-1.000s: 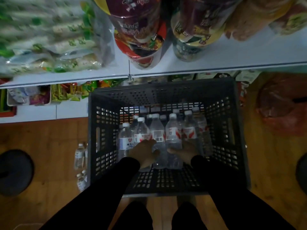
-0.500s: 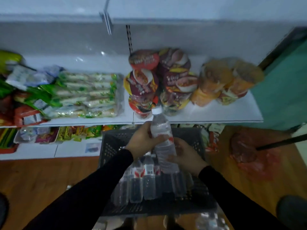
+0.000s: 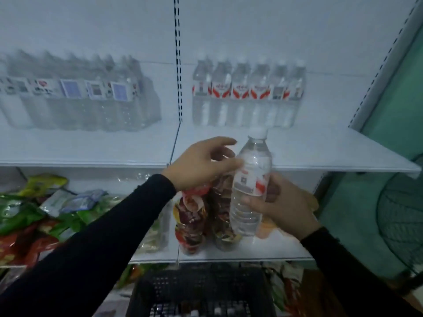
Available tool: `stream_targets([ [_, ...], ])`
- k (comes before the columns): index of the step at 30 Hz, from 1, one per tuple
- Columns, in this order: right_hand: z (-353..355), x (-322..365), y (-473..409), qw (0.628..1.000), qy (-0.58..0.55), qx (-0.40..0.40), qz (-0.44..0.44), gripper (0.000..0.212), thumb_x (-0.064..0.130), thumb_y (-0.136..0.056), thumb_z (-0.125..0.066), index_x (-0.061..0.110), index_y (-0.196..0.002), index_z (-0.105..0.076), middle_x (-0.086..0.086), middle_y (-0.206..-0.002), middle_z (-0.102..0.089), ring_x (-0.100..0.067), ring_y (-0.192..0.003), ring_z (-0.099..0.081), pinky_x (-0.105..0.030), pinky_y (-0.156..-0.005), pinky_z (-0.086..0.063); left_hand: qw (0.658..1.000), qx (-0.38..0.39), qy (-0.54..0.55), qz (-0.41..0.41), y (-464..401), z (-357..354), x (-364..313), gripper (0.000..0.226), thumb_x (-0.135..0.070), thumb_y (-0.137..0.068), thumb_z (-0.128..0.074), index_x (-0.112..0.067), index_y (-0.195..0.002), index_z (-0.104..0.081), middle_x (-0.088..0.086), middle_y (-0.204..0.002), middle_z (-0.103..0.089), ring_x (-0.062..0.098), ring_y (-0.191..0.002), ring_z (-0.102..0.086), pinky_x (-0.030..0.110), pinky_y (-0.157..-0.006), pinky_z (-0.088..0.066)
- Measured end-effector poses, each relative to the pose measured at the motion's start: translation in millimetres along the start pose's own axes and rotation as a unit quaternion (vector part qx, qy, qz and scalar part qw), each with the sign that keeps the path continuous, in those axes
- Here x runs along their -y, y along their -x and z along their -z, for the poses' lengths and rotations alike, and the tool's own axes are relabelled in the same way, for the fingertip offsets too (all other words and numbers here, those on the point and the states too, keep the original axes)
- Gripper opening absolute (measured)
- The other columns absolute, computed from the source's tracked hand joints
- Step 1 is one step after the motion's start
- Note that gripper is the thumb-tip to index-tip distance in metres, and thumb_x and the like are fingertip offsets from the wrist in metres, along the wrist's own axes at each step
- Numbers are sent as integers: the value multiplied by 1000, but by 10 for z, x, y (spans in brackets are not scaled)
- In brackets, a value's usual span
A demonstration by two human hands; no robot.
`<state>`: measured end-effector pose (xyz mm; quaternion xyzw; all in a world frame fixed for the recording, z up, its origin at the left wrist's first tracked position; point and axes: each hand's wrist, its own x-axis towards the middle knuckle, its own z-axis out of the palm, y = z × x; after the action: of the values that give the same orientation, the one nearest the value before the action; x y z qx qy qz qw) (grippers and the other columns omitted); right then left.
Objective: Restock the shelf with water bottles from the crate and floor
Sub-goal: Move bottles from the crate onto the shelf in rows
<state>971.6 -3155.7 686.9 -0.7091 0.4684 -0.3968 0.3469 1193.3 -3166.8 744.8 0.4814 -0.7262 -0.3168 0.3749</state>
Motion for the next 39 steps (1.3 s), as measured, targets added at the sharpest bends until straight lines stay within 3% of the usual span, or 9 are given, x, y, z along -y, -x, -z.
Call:
stream_targets([
  [4, 392, 208, -284, 993, 32, -110, 22, 41, 44, -70, -84, 35, -104, -64, 22, -96, -71, 8, -85, -66, -18, -73, -52, 971, -70, -226, 19, -357, 255, -4, 52, -53, -93, -53, -23, -136, -52, -4, -128, -60, 12, -116, -56, 29, -99, -43],
  [7, 612, 287, -501, 983, 48, -170, 51, 38, 42, -75, -81, 31, -105, -62, 23, -95, -66, 13, -81, -62, -6, -66, -46, 942, -24, -318, 102, -568, 216, 208, 64, -55, -95, -47, -16, -145, -41, 8, -146, -45, 25, -131, -45, 34, -104, -35],
  [12, 907, 213, -875, 973, 52, -225, 29, 41, 41, -77, -80, 26, -110, -60, 21, -94, -63, 5, -83, -60, -9, -70, -43, 906, 14, -396, 150, -714, 83, 562, 66, -63, -94, -35, -17, -140, -46, 14, -142, -46, 33, -128, -43, 40, -105, -36],
  [16, 1104, 12, -1159, 965, 73, -253, 16, 52, 39, -79, -80, 18, -121, -60, 8, -108, -63, -12, -96, -60, -27, -87, -46, 893, -12, -433, 124, -770, 40, 688, 65, -65, -93, -26, -22, -136, -48, 12, -141, -46, 32, -127, -41, 41, -105, -34],
  [22, 1239, -298, -1543, 957, 65, -282, -1, 46, 39, -82, -77, 19, -120, -59, 8, -110, -63, -14, -102, -59, -34, -93, -48, 887, -37, -450, 101, -828, 28, 849, 68, -72, -85, -18, -28, -124, -51, 5, -127, -53, 25, -118, -46, 40, -98, -39],
  [25, 1273, -421, -1723, 955, 57, -291, 9, 49, 35, -83, -77, 18, -125, -57, 7, -115, -63, -15, -105, -59, -32, -93, -47, 888, -44, -446, 100, -846, 21, 867, 64, -71, -87, -22, -30, -128, -50, 3, -134, -50, 23, -123, -44, 39, -100, -37],
  [29, 1307, -561, -1878, 950, 56, -307, 7, 56, 41, -83, -76, 19, -129, -54, 1, -123, -63, -21, -114, -58, -45, -102, -48, 890, -39, -441, 111, -857, 23, 852, 76, -75, -80, -15, -33, -136, -44, 1, -145, -43, 23, -132, -37, 40, -107, -34],
  [34, 1282, -778, -1785, 963, 88, -255, -8, 57, 39, -84, -75, 20, -131, -50, -1, -128, -60, -16, -111, -53, -34, -95, -45, 888, -40, -445, 107, -857, 25, 841, 83, -76, -76, -9, -33, -139, -41, 1, -147, -41, 22, -134, -36, 38, -108, -32],
  [39, 1346, -879, -1886, 958, 85, -272, -19, 51, 35, -87, -73, 15, -129, -51, -4, -127, -61, -22, -114, -56, -31, -94, -43, 883, -39, -456, 109, -854, 6, 804, 86, -75, -74, -6, -33, -140, -40, 0, -147, -40, 21, -135, -34, 36, -108, -29],
])
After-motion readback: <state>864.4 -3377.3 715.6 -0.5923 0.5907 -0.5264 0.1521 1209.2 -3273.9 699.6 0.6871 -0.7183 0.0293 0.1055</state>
